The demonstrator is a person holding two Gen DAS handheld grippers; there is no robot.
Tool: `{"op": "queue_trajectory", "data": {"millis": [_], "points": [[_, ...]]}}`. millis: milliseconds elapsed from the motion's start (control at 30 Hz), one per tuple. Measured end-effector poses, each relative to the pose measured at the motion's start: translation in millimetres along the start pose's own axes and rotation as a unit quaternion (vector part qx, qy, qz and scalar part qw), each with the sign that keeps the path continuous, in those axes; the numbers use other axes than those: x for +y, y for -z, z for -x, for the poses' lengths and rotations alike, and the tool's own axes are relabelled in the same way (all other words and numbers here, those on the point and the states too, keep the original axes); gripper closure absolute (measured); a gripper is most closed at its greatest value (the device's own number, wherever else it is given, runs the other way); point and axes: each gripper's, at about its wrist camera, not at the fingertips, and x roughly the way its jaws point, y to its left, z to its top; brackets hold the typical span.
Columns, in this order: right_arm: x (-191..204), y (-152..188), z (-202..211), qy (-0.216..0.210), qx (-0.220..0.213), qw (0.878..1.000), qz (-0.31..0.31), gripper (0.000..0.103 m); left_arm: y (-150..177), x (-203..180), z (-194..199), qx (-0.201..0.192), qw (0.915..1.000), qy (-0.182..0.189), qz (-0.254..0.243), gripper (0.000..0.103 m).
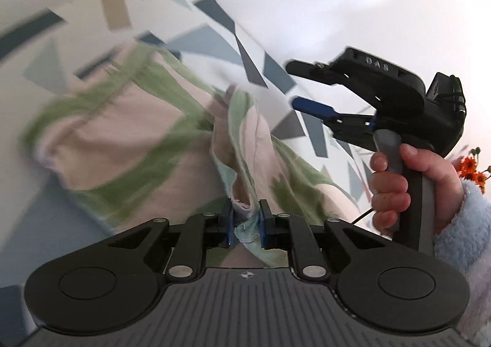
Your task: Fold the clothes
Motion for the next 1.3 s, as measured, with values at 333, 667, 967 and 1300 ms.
{"op": "queue_trajectory", "data": {"millis": [333,667,967,1300], "points": [[45,25,-25,0.026,0.058,0.972,0.227,0.049,16,8,14,0.002,0.9990,-0.043,0.011,0.088],[88,57,-62,0.015,0.140,0.912,0.385,0.084,21,28,3,0.031,0.9972,-0.038,0.056,0.087],[74,36,-53,-0.022,0.134,0.950,0.282,0.094,14,20,18,-0.009,0.9991,-0.034,0.024,0.087],[102,-10,-20,-0.159,0.033,0.960,0.228,0.095,-25,27,76,-0.103,0.9938,-0.023,0.034,0.087]]}}
